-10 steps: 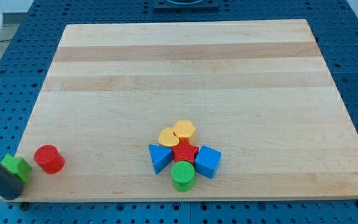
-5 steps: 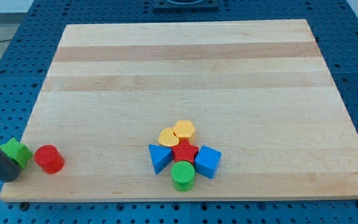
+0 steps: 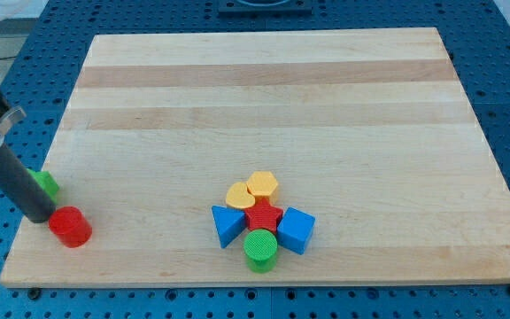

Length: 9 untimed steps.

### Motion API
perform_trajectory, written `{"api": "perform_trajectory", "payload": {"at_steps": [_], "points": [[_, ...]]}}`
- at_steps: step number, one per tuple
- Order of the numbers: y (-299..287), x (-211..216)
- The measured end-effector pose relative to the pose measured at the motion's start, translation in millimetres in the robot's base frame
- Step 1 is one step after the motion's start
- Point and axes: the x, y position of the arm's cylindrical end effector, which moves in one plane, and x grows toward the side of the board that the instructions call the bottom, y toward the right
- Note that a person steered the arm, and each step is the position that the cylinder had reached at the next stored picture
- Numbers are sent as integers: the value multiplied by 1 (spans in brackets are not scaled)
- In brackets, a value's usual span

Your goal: Place the green star at the center left side of the board

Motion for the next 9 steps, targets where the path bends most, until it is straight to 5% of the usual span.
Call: {"api": "perform_trajectory", "payload": {"at_steps": [2, 7, 9], "points": [[-29, 21], [1, -58], [-15, -57]]}}
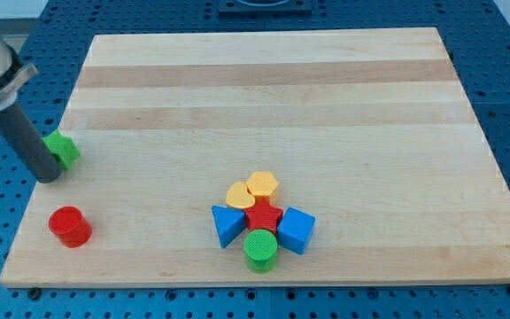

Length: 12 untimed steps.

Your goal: Place the green star at the center left side of the board

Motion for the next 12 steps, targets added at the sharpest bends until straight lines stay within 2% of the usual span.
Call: {"api": "perform_trajectory", "payload": {"at_steps": [2, 5, 7, 9, 11, 12], "points": [[-8, -7], [31, -59], [23, -55], [-13, -52], [-1, -86], [2, -88]]}}
